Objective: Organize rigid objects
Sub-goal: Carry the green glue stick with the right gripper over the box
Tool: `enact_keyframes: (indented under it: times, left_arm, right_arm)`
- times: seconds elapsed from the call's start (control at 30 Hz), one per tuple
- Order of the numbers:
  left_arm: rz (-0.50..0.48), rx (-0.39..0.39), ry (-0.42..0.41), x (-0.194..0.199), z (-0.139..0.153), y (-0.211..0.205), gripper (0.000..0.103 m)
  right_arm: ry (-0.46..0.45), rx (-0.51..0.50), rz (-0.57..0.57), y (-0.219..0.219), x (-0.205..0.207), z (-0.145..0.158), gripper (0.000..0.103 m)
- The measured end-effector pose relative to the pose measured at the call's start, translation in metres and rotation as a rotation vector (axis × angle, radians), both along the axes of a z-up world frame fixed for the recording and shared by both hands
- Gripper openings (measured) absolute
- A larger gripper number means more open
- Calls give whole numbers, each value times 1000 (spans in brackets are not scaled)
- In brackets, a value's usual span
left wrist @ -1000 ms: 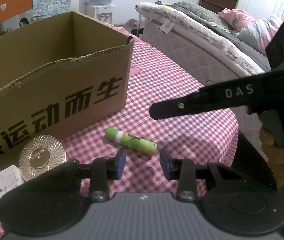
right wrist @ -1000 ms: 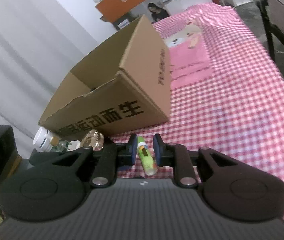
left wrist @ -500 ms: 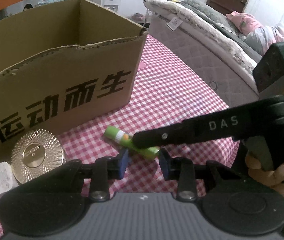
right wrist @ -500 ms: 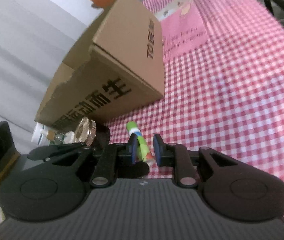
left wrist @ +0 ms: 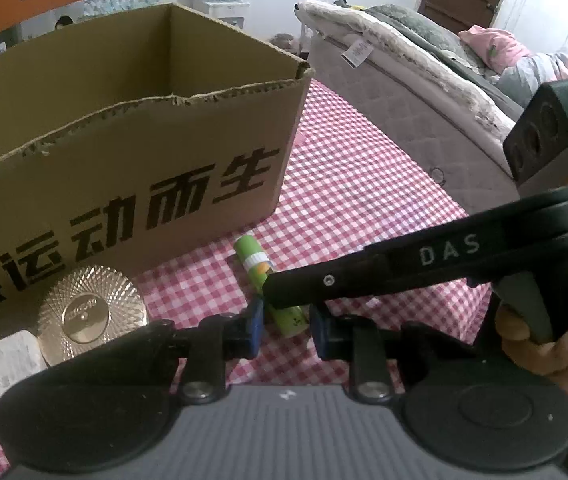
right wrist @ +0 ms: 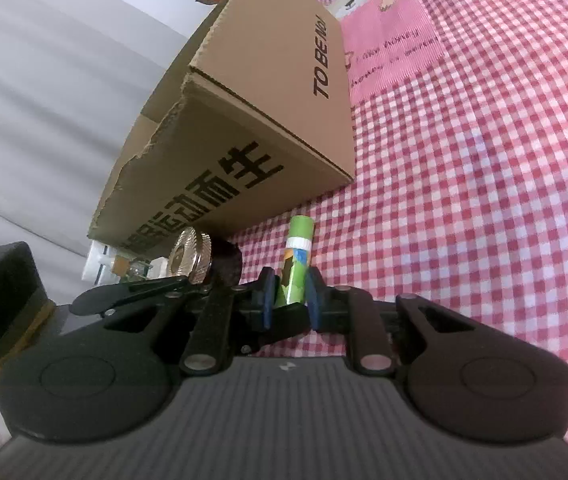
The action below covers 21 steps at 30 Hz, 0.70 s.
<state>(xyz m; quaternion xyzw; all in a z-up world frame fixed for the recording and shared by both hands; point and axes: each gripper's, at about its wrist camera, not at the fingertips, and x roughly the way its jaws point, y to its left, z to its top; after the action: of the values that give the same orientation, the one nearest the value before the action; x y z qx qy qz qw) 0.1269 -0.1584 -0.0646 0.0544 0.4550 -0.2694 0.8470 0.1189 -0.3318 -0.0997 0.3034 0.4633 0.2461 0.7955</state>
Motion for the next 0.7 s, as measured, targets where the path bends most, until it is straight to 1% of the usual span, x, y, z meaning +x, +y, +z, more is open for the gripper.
enact_keyframes:
  times: [0.1,0.2,0.37,0.57,0.7]
  left_arm:
    - [1,12,-14,0,0,0,26]
    - [3,8,-10,0,2,2,26]
    - [3,-1,-34,-6,11,5,26]
    - [2,-26,-93,-19,35,10,26]
    - [0,-47,-149,-33,59,16,26]
  right_arm:
    - [-25,-30,3,7,0,3,16]
    - [-24,-14,-11,7,-1,2,16]
    - [-36,7,-26,8,-7,5,16]
    - [-95,-13,-28,12,-17,31,16]
    - [-156,-28,-31,17,-28,58,16]
